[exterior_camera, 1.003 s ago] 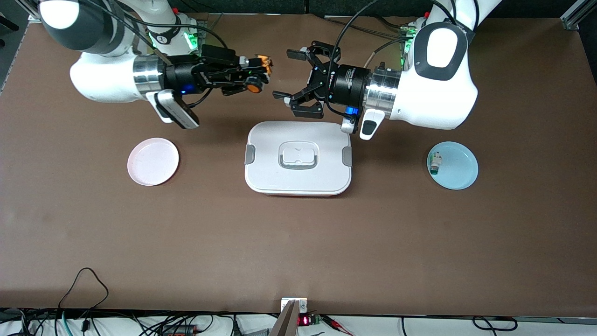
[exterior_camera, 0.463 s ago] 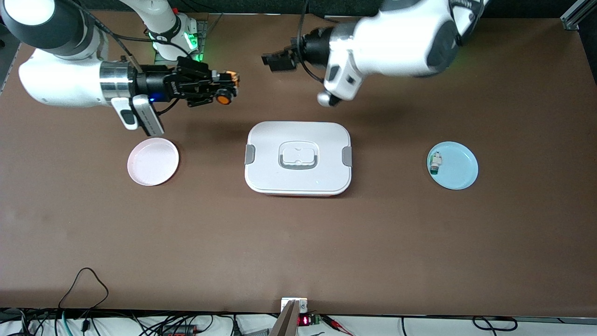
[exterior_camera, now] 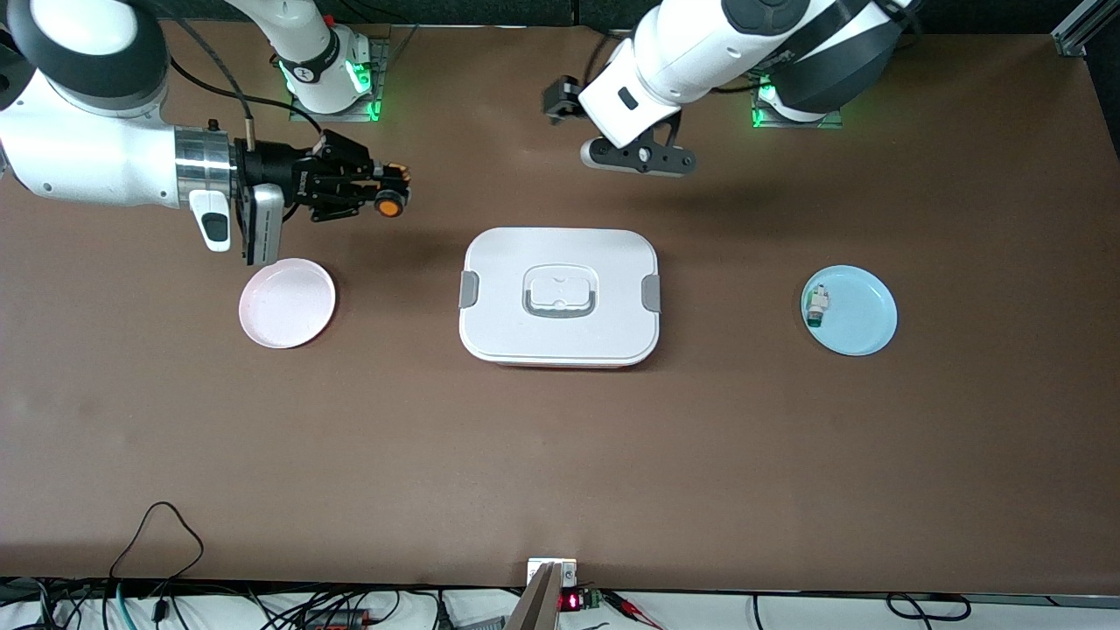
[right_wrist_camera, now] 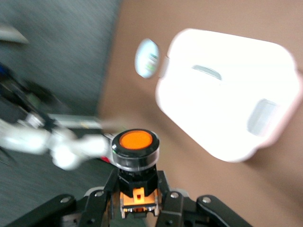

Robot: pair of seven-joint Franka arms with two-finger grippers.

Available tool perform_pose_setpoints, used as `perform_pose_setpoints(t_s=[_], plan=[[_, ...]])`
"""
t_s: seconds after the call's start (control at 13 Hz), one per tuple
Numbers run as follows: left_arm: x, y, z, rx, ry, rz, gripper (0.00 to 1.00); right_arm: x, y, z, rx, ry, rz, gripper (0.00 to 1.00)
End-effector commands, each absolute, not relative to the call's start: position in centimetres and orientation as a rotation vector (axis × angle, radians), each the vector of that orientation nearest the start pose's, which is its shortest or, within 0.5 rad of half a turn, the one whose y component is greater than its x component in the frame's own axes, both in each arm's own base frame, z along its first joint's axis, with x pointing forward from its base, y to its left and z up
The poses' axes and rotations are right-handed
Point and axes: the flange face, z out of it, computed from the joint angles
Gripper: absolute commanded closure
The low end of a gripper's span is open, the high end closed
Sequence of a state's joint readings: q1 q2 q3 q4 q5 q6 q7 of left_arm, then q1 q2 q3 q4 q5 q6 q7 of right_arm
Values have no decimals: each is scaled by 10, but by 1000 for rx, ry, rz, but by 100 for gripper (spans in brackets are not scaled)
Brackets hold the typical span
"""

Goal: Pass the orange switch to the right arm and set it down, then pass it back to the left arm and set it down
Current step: 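Carry the switch with the right gripper while the left gripper withdraws, then lower the orange switch onto the white plate with the right gripper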

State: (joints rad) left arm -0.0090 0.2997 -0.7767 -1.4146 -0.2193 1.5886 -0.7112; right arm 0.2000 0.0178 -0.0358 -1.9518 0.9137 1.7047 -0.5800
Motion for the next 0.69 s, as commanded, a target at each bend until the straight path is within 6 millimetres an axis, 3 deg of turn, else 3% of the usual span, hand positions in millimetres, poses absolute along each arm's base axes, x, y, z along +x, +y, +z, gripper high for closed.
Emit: perform_pose_setpoints(t_s=[0.0,0.15,0.46,0.62], plan=[[467,-381,598,-3210,337,415,0,537,147,470,-2314,-807,90,71],[474,-366,600,-3137,392,365,0,541,133,452,-2404,-1089,115,71],[519,-275,615,-3135,207,351,0,553,112,433,-2513,-1519,182,71],[534,-244,616,-3148,226,349,0,560,108,420,-2566,-1733,213,71]])
